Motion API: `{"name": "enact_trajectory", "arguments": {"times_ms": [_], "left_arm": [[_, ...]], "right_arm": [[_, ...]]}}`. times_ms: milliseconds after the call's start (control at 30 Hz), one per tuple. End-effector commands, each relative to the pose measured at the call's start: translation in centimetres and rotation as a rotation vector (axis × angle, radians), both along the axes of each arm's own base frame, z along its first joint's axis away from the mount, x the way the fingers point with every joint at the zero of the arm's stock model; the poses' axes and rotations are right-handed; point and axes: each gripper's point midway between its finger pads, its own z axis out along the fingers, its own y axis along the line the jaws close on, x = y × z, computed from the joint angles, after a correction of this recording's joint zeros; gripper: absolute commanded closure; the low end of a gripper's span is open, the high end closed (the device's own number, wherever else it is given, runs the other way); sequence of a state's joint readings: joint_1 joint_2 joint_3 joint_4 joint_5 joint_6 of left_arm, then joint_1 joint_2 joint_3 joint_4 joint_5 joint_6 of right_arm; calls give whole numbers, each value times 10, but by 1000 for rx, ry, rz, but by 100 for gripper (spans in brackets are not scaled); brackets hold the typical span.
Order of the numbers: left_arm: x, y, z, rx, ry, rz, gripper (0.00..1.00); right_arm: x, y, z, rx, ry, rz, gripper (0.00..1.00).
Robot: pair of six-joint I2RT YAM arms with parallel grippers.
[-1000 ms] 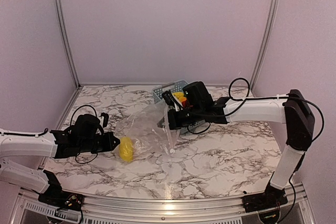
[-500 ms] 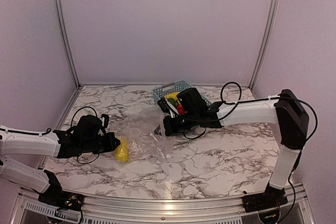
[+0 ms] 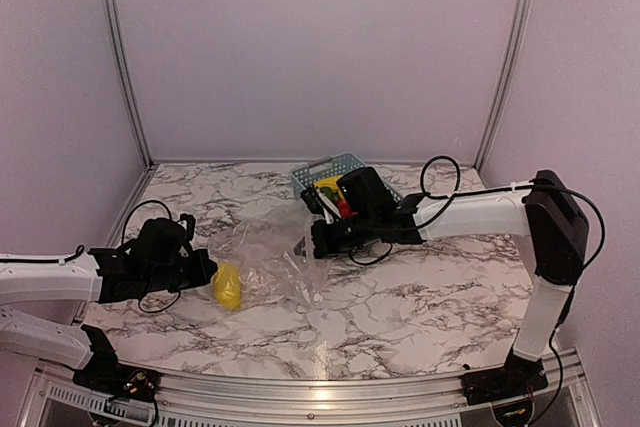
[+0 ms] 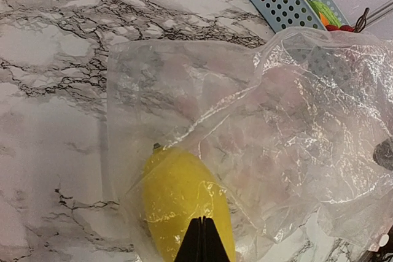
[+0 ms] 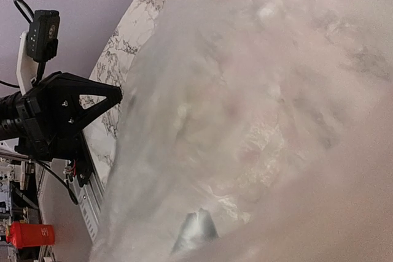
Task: Open the zip-top bag and remove the fake food
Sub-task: Adjust the fake fruit in the zipper food storage bag.
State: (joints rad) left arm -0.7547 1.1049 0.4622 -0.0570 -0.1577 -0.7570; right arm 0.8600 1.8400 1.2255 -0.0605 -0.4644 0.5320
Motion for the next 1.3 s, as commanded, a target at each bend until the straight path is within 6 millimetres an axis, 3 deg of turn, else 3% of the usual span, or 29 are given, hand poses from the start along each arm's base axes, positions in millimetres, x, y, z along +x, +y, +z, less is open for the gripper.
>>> {"name": "enact_trajectory", "arguments": {"times_ms": [0,333,600,800,1267], "left_arm": [[-6,13,-16,58,42,34,100],[-8,9,-34,75,90,20,100],[-9,8,-37,82,94,6,100],[-5,-3,-43,72,105,-18,100],[5,-15,-44,68,84,-38,100]], "right_arm": [[-1,3,0,6,2,-3,100],[-3,6,-4,4,18,8,100],[-7,17,-7,2,23,34,100],[-9,29,-15,2,36,50,100],[-10,60,-35,7,64,92,81]]}}
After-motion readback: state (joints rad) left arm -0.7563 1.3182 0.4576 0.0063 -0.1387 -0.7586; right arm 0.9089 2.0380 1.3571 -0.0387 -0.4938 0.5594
